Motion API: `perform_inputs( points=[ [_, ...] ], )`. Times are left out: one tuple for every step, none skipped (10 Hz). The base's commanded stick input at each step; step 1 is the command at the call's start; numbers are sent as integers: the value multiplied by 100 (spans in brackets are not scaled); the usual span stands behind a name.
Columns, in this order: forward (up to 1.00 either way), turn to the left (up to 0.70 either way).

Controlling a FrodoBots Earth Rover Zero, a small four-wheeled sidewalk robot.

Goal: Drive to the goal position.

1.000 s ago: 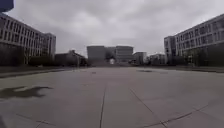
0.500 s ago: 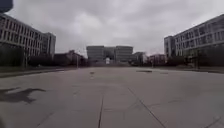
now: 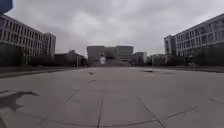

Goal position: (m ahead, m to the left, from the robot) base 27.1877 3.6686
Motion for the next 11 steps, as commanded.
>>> perform_inputs(
  points=[
    [70,0],
    [70,0],
    [70,0],
    [70,0],
    [70,0],
    [70,0],
    [70,0],
    [70,0],
    [70,0],
    [70,0],
    [70,0]
  ],
)
